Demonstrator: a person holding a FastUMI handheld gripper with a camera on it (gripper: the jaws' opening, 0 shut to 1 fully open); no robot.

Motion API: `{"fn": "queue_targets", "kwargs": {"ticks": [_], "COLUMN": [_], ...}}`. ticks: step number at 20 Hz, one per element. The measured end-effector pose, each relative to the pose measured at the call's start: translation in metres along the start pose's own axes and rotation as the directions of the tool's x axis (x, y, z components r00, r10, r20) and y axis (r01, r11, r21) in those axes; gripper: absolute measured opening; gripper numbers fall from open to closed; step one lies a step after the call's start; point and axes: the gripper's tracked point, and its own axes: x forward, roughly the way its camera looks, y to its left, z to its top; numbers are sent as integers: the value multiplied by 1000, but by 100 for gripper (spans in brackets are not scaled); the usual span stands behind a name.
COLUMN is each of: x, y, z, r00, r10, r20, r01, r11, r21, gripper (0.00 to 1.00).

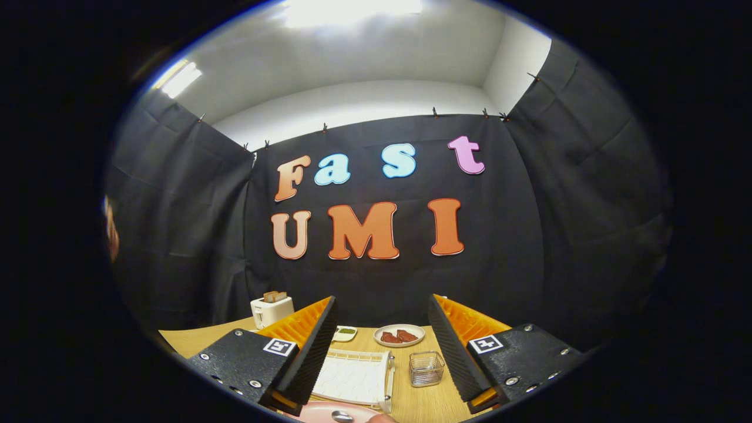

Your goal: Take the plate from the dish rack, then take the spoon from the basket and place it into the plate.

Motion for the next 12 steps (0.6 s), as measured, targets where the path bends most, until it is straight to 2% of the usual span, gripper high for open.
{"fn": "queue_targets", "kwargs": {"ticks": [8,12], "x": [-3,-2], "y": [14,21], "z": [13,18], "r00": [1000,999], "r10": [7,18], "r20": [29,39], "r01": [-3,-13], "r11": [993,993], "r21": [-115,-119], "gripper": [91,92]}}
